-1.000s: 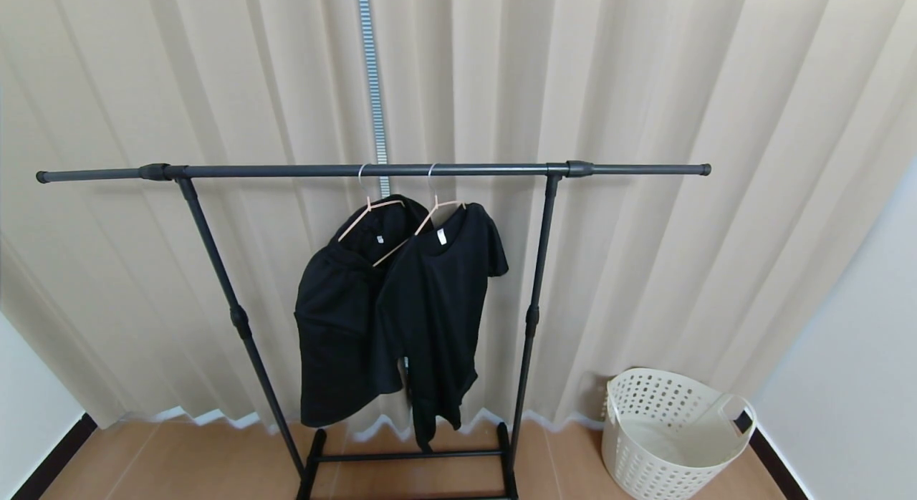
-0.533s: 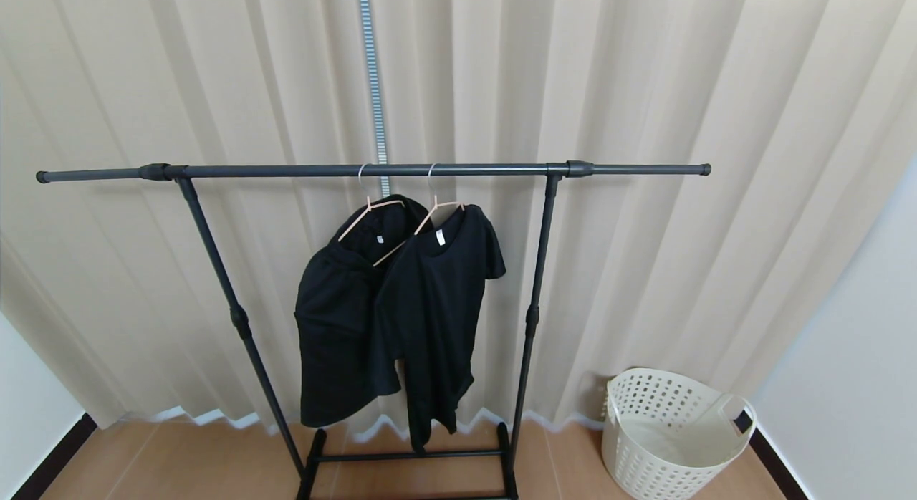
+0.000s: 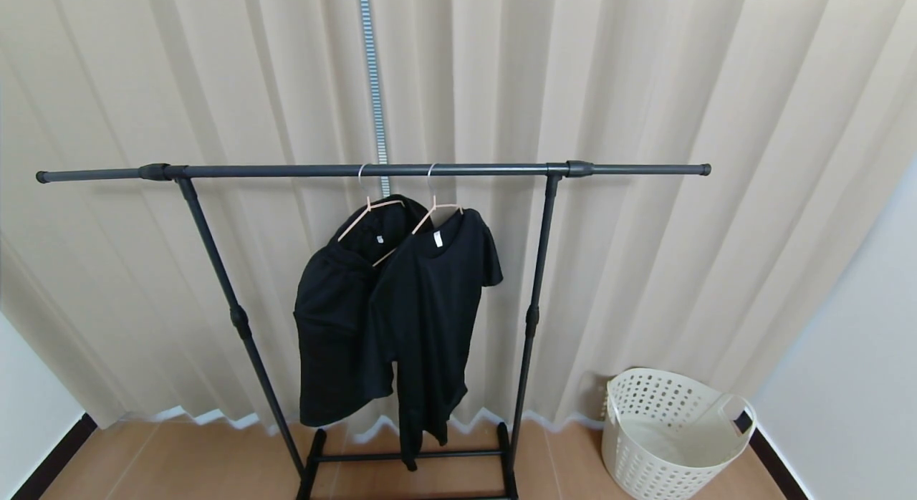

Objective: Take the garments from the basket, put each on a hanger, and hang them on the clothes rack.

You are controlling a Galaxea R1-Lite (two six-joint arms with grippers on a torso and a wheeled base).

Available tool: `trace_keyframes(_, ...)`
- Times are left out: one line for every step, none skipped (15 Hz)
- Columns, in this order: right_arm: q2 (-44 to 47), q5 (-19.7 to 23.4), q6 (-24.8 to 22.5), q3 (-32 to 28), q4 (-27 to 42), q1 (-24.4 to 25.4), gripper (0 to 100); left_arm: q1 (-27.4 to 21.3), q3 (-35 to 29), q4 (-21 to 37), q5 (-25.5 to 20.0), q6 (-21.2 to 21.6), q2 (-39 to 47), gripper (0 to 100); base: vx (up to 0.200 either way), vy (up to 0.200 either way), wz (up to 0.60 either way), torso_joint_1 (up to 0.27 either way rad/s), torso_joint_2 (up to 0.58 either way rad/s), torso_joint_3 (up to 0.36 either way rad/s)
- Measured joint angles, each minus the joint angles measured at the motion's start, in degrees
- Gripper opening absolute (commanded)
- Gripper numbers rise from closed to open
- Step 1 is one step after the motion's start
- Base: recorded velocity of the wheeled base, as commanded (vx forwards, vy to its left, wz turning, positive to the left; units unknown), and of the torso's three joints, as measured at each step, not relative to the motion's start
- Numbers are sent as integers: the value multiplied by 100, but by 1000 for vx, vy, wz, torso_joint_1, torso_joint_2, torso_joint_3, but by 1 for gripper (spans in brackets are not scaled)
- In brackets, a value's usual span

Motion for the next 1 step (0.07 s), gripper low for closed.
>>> trace_keyframes(2, 0, 0, 0, 0, 0, 100, 0, 0, 0, 1, 0, 0, 100, 0, 0, 0, 0, 0, 0)
